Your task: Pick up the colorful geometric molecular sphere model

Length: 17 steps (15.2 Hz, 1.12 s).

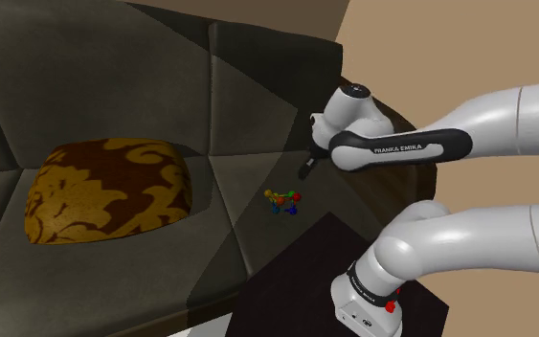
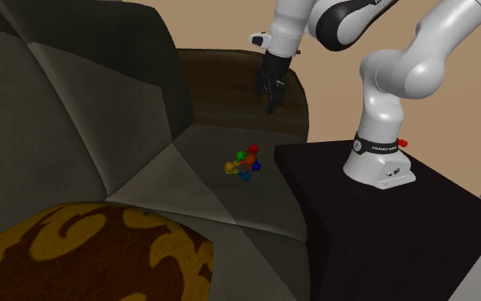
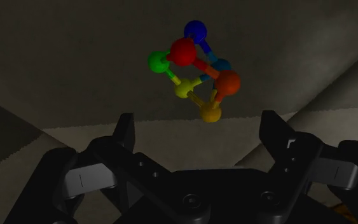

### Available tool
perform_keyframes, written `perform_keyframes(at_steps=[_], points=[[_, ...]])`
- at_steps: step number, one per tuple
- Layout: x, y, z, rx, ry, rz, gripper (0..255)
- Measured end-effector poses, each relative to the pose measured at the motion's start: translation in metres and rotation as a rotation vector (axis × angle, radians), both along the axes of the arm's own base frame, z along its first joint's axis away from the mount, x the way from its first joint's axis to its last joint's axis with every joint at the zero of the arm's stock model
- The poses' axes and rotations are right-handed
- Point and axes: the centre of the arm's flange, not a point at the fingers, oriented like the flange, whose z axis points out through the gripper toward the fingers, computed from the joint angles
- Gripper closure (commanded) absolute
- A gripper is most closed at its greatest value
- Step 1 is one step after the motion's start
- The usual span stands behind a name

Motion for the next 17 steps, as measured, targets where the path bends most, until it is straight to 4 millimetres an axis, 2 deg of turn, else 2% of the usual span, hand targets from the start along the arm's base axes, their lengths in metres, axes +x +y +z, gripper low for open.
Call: perform_keyframes(at_steps=[9, 10, 17], points=[[0.013, -0.025, -0.116, -0.057, 0.004, 0.055, 0], [0.013, -0.033, -0.129, -0.058, 0.003, 0.047, 0], [0.013, -0.037, -0.171, -0.064, 0.004, 0.074, 0]])
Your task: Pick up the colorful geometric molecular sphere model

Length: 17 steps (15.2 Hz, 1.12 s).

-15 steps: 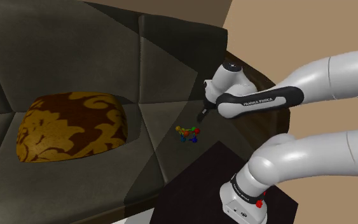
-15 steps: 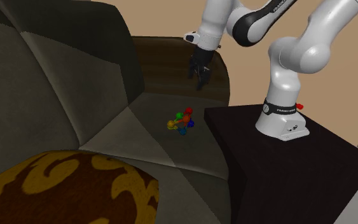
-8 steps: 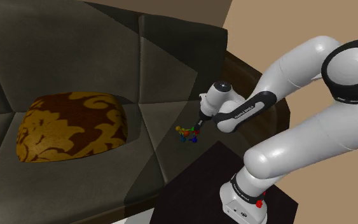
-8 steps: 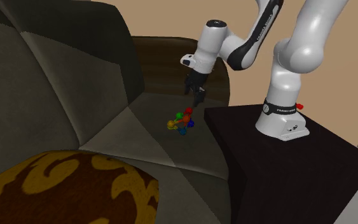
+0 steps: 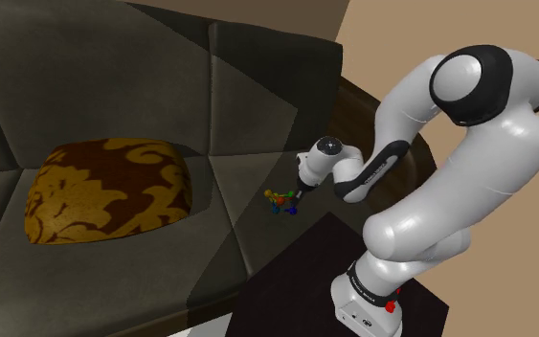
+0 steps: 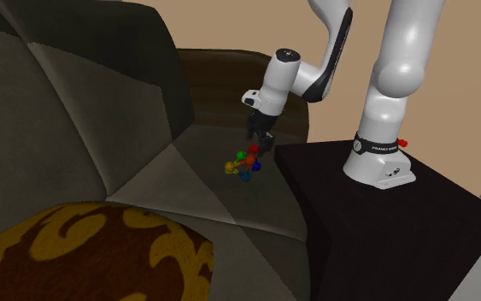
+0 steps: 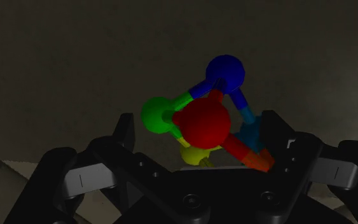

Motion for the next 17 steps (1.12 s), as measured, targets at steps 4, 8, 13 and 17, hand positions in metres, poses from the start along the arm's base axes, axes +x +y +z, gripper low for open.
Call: perform_keyframes(at_steps=[4, 8, 13, 17], points=[[-0.002, 0.001, -0.014, 0.001, -0.001, 0.001, 255], [-0.002, 0.001, -0.014, 0.0, -0.003, 0.001, 255], [-0.002, 0.001, -0.014, 0.0, -0.004, 0.002, 255], [-0.002, 0.001, 0.001, 0.0, -0.001, 0.002, 255]])
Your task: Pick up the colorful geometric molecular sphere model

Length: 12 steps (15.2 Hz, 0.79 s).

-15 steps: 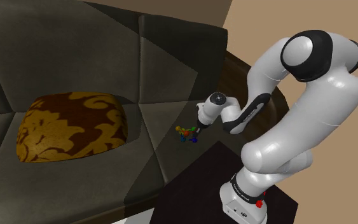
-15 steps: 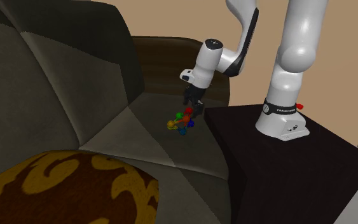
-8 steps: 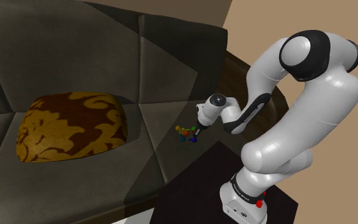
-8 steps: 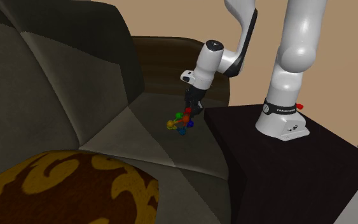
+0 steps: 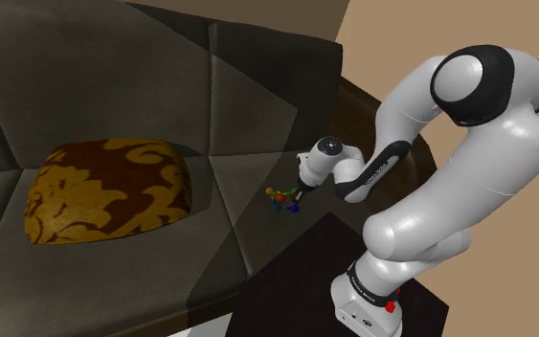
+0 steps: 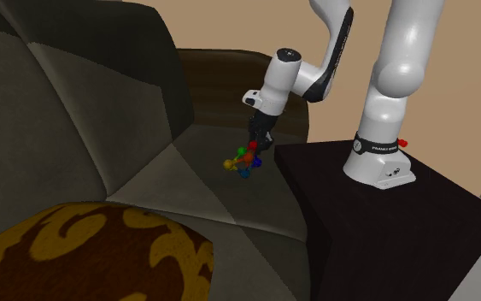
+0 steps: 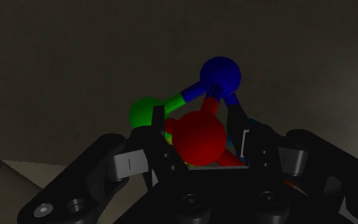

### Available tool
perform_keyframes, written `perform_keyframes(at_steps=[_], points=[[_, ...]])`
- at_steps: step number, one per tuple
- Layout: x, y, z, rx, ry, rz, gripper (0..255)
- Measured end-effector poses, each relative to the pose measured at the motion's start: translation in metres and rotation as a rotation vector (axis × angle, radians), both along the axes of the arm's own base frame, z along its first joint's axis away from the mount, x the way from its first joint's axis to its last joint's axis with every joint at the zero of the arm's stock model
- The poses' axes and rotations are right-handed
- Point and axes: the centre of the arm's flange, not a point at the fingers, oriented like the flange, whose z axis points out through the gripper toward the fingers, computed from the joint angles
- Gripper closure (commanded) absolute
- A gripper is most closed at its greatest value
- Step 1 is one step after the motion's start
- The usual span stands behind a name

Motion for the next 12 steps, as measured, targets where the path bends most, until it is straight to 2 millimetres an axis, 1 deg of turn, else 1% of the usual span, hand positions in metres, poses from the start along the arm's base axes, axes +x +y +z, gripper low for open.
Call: perform_keyframes(at_steps=[5, 11, 12], points=[[-0.001, 0.0, 0.024, -0.001, 0.0, -0.001, 255], [0.0, -0.002, 0.059, -0.001, 0.0, -0.002, 255], [0.0, -0.001, 0.061, 0.0, 0.0, -0.001, 255]])
